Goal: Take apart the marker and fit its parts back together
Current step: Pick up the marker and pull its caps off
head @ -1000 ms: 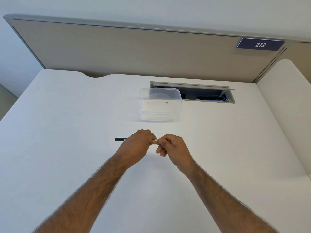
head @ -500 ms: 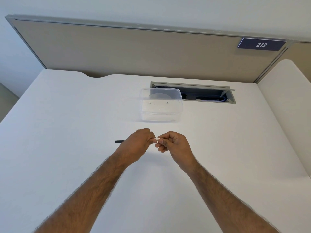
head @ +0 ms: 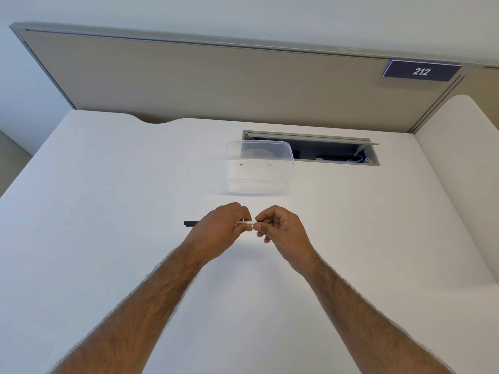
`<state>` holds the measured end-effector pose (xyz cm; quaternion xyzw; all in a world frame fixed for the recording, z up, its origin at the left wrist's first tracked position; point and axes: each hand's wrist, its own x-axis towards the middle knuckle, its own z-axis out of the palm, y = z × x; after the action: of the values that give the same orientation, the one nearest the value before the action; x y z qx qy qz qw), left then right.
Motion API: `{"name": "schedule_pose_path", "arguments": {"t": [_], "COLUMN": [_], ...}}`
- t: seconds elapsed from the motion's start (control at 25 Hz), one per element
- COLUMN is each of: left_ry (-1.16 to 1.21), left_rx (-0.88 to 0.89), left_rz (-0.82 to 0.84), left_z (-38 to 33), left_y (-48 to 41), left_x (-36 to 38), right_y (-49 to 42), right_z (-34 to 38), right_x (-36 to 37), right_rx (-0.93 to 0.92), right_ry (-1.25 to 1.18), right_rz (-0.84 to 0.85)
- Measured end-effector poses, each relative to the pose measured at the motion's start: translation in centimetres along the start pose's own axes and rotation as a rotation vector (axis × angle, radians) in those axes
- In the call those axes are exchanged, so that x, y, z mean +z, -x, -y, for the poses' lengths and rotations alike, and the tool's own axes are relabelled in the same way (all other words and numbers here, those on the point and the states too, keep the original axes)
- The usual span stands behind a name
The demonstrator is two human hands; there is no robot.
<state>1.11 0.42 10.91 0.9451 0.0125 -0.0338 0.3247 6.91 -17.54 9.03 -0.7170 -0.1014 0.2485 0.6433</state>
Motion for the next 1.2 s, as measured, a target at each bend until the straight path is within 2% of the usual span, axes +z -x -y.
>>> {"name": "schedule_pose_path", "arguments": {"t": [0.28,0.52,1.0,1.2], "left_ry": [0.021,0.029,0.004,-0.007], "left_rx": [0.006,-0.002,-0.006,0.010], "left_rz": [-0.016,0.044,0.005,-0.009], "left_z": [0.3,0.8,0.8,0.6], "left_y": [-0.1,0.2,0.2,0.1], "left_x": [-0.1,0.0,-0.2,-0.4], "right_y": [-0.3,-0.6,-0.8,-0.9], "right_z": [0.6,1.3,1.0,1.3], "right_x": [0.0,-0.8,-1.1,-1.6], "right_rx": [0.001,0.021,-0.037,-0.002], "right_ry": [0.030,0.164,0.150,0.173], "right_rz": [0.054,0.158,0.194,0.215]}}
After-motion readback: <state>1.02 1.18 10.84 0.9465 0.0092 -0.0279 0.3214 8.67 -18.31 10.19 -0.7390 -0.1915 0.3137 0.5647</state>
